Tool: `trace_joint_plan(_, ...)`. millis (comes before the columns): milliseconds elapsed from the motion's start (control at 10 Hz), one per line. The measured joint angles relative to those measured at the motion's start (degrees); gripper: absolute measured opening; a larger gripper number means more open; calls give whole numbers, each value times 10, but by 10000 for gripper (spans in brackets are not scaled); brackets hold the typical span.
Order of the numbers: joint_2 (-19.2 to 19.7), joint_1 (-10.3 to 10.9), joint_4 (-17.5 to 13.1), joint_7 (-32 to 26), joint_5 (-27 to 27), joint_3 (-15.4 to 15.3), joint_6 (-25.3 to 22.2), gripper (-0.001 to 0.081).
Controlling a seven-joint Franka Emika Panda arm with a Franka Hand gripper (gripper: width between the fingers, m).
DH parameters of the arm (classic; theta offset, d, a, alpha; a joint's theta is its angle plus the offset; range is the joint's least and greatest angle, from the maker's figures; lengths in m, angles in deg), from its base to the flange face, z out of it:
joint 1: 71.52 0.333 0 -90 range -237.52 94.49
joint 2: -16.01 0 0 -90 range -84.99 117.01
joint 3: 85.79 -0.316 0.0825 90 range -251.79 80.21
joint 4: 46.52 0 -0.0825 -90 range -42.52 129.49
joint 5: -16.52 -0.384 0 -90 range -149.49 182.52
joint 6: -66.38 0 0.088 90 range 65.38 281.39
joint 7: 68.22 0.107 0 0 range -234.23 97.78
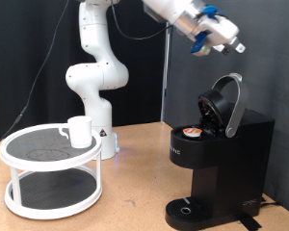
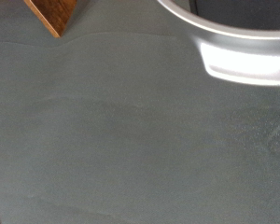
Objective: Make a cup of coffee with the keurig machine
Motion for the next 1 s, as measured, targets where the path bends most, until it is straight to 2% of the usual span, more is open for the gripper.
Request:
trace_joint_plan(100,0,0,1,-5,-9,1,0,734)
trace_joint_plan(300,8,1,-12,-3,-17,0,-39,734)
trace_joint_plan(500,39,3,-56,27,10,-9,-98,734)
trace_joint_plan(700,67,5,-90,53,44,-27,-117,734)
trace_joint_plan(1000,76,5,-101,53,77,-34,-136,734)
